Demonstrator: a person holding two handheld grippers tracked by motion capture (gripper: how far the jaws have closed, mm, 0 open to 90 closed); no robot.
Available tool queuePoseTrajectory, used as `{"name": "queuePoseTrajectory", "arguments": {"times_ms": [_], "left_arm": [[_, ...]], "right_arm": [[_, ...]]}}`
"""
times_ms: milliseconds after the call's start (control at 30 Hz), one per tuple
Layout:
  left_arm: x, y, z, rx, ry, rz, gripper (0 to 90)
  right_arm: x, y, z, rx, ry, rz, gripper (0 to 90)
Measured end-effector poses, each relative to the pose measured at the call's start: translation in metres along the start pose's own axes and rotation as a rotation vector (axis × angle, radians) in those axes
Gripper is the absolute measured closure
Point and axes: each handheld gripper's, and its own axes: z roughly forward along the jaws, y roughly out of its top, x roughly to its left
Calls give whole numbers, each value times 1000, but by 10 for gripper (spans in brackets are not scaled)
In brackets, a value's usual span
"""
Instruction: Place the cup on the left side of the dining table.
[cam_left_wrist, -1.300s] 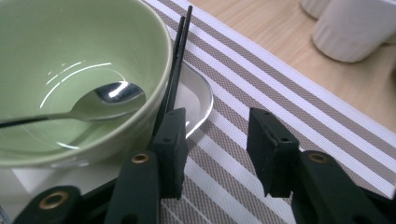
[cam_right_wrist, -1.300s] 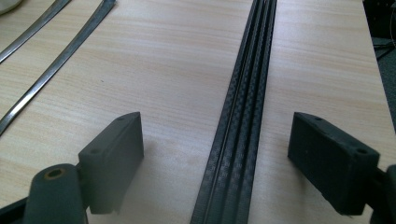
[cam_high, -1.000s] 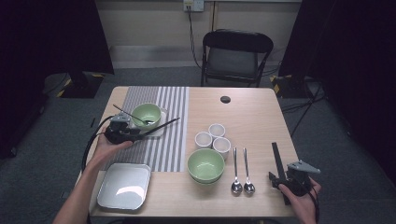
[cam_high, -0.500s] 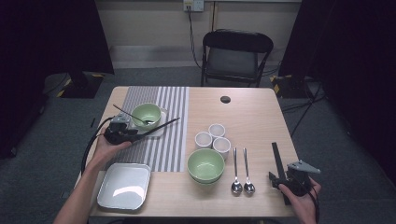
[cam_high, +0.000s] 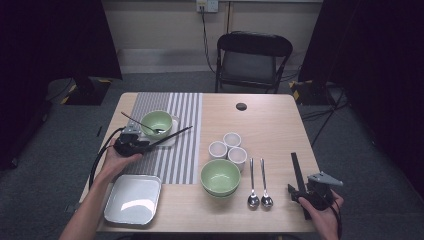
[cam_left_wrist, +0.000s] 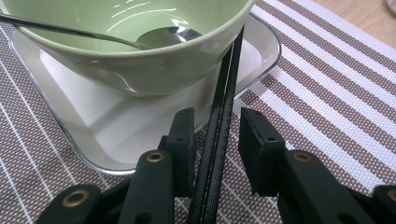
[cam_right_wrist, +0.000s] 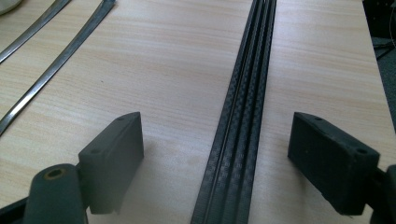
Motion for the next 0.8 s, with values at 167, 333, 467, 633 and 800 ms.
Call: {"name": "queuePoseTrajectory", "arguments": {"times_ms": [167, 333, 467, 633, 800], "left_arm": [[-1, 0, 2, 12, 14, 14, 731], [-2, 1, 2, 9, 5, 11, 758], [-1, 1, 1, 14, -3, 22, 765], [0, 2, -1, 5, 4, 16, 762], [3, 3, -2, -1, 13, 14, 757]], "right_arm": [[0, 0, 0, 0, 0, 0, 175], [0, 0, 0, 0, 0, 0, 175], [0, 0, 0, 0, 0, 0, 175], [0, 0, 0, 0, 0, 0, 175], [0, 0, 0, 0, 0, 0, 175]]}}
